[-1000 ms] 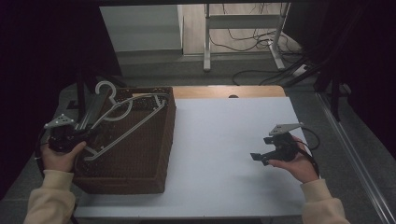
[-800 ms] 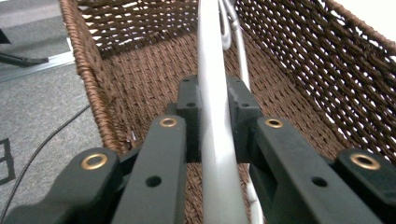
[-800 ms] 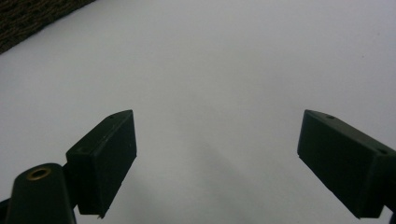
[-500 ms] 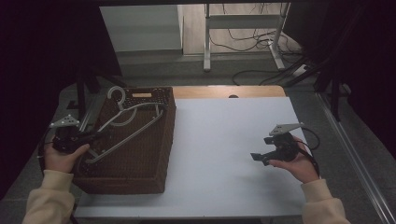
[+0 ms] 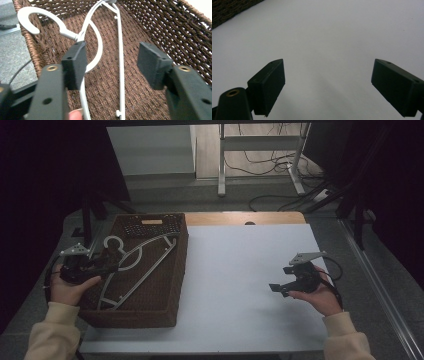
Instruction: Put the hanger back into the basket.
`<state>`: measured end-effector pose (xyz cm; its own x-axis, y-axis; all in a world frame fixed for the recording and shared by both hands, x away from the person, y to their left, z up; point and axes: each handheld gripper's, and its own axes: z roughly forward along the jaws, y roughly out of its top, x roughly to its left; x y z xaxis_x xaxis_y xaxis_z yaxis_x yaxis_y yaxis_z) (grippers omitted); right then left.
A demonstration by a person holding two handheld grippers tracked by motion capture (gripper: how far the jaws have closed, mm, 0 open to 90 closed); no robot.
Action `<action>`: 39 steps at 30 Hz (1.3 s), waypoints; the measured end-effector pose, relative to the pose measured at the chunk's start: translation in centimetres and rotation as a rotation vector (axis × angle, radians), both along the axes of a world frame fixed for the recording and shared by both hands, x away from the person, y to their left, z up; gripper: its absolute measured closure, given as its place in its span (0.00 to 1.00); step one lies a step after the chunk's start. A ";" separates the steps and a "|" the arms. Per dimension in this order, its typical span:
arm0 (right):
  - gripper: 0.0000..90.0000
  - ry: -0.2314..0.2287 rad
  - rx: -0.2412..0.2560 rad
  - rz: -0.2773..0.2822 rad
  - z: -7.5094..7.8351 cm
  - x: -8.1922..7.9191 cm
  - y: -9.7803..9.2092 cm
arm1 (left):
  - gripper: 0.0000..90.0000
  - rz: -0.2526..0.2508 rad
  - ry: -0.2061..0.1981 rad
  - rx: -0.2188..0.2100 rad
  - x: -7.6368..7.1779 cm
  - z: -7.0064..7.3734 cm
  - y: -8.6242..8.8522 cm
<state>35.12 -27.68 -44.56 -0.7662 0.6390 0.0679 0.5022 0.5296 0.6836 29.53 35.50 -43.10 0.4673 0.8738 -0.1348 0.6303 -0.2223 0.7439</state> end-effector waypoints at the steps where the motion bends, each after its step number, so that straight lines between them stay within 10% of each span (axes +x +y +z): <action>1: 0.13 0.000 0.001 0.000 0.0 0.0 0.0 | 0.40 -0.002 -0.008 0.000 -0.1 0.1 -0.1; 8: 0.13 0.000 0.004 -0.007 0.0 0.1 -0.2 | 0.32 -0.033 -0.074 -0.010 -1.0 1.3 -0.5; 39: 0.12 -0.044 0.082 -0.047 0.0 -0.4 -0.5 | 0.18 -0.175 -0.029 -0.063 -3.0 1.6 -8.6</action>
